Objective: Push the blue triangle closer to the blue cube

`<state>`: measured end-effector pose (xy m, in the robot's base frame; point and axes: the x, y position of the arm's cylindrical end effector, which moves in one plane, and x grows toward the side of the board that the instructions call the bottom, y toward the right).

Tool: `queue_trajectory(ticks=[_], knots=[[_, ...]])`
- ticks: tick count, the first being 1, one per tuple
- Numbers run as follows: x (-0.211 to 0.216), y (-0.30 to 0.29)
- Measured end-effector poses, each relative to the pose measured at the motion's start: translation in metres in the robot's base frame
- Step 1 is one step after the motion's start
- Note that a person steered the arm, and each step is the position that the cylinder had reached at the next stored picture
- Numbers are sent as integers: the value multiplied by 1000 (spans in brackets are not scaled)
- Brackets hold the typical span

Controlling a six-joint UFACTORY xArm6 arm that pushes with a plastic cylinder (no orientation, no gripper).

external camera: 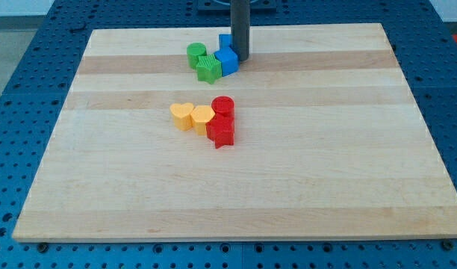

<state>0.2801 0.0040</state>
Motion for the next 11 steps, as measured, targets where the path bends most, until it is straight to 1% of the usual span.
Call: queue_trajectory(ticks=[1, 2, 3, 4, 5, 6, 7, 8, 11], knots=[[16, 0], [16, 7], [5, 40], [-25, 49], [-57, 41], [-60, 3], [-60, -10], [-60, -9], [-35, -13]])
